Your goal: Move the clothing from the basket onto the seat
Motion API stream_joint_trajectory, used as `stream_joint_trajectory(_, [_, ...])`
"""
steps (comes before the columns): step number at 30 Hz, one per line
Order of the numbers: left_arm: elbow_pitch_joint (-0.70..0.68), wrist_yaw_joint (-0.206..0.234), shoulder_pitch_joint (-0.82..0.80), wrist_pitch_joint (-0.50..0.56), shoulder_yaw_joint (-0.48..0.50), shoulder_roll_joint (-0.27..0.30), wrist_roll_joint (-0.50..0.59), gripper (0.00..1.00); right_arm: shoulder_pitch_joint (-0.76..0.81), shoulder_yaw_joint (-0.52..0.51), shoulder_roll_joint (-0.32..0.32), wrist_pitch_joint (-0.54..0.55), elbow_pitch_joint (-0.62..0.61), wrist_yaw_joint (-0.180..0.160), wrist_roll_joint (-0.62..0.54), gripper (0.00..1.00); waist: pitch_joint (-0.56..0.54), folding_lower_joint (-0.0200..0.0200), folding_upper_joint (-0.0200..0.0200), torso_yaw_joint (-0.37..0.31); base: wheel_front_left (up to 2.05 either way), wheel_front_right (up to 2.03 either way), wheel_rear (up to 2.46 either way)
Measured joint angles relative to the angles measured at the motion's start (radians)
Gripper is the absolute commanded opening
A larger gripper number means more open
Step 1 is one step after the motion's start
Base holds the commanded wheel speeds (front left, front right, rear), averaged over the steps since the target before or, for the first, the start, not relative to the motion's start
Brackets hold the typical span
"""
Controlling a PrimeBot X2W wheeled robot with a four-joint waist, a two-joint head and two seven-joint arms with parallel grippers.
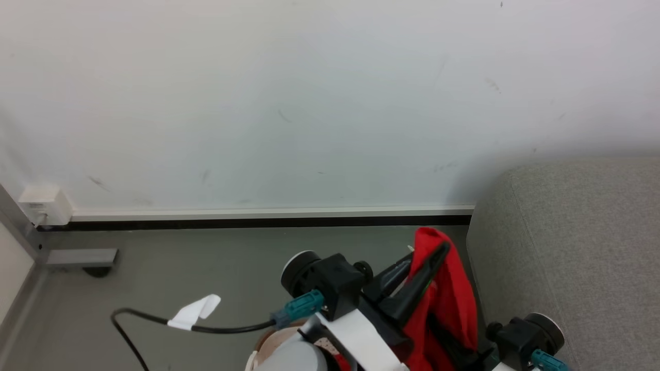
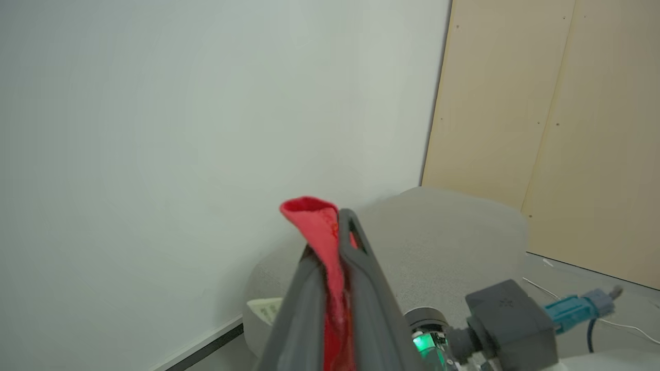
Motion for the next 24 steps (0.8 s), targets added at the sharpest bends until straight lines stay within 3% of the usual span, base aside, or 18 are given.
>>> stream_joint_trajectory(2, [0.01,0.003,0.004,-0.008,0.002,0.007,0.0,0.36,0.0,-0.005,-0.004,-0.001,0.0,0.0,0.01,0.0,0.0,0.0,0.0,0.0,0.0,0.0,0.0])
stream_joint_trajectory(4, [0.024,0.01,0.009,-0.015,0.004,0.012,0.0,0.51,0.002,-0.011,-0.008,0.0,0.0,0.0,0.016,0.0,0.0,0.0,0.0,0.0,0.0,0.0,0.0])
stream_joint_trajectory(5, [0.037,0.012,0.013,-0.018,0.004,0.014,0.0,0.66,0.002,-0.016,-0.012,0.003,0.0,0.0,0.016,0.0,0.001,0.0,0.0,-0.001,0.0,0.0,0.0])
stream_joint_trajectory(6, [0.048,0.013,0.018,-0.024,0.003,0.015,0.0,0.95,0.003,-0.026,-0.014,0.005,0.0,0.0,0.021,0.0,0.002,0.0,0.0,-0.001,0.0,0.0,0.0])
stream_joint_trajectory(7, [0.058,0.014,0.024,-0.029,0.003,0.016,0.0,1.0,0.004,-0.037,-0.015,0.006,-0.001,0.0,0.027,0.0,0.003,0.0,0.0,-0.002,0.0,0.0,0.0])
stream_joint_trajectory(24, [0.228,0.03,0.106,-0.125,-0.003,0.044,0.003,1.0,0.063,-0.304,-0.073,0.04,-0.082,0.0,-0.005,0.0,0.01,0.0,0.0,-0.031,0.0,0.0,0.0])
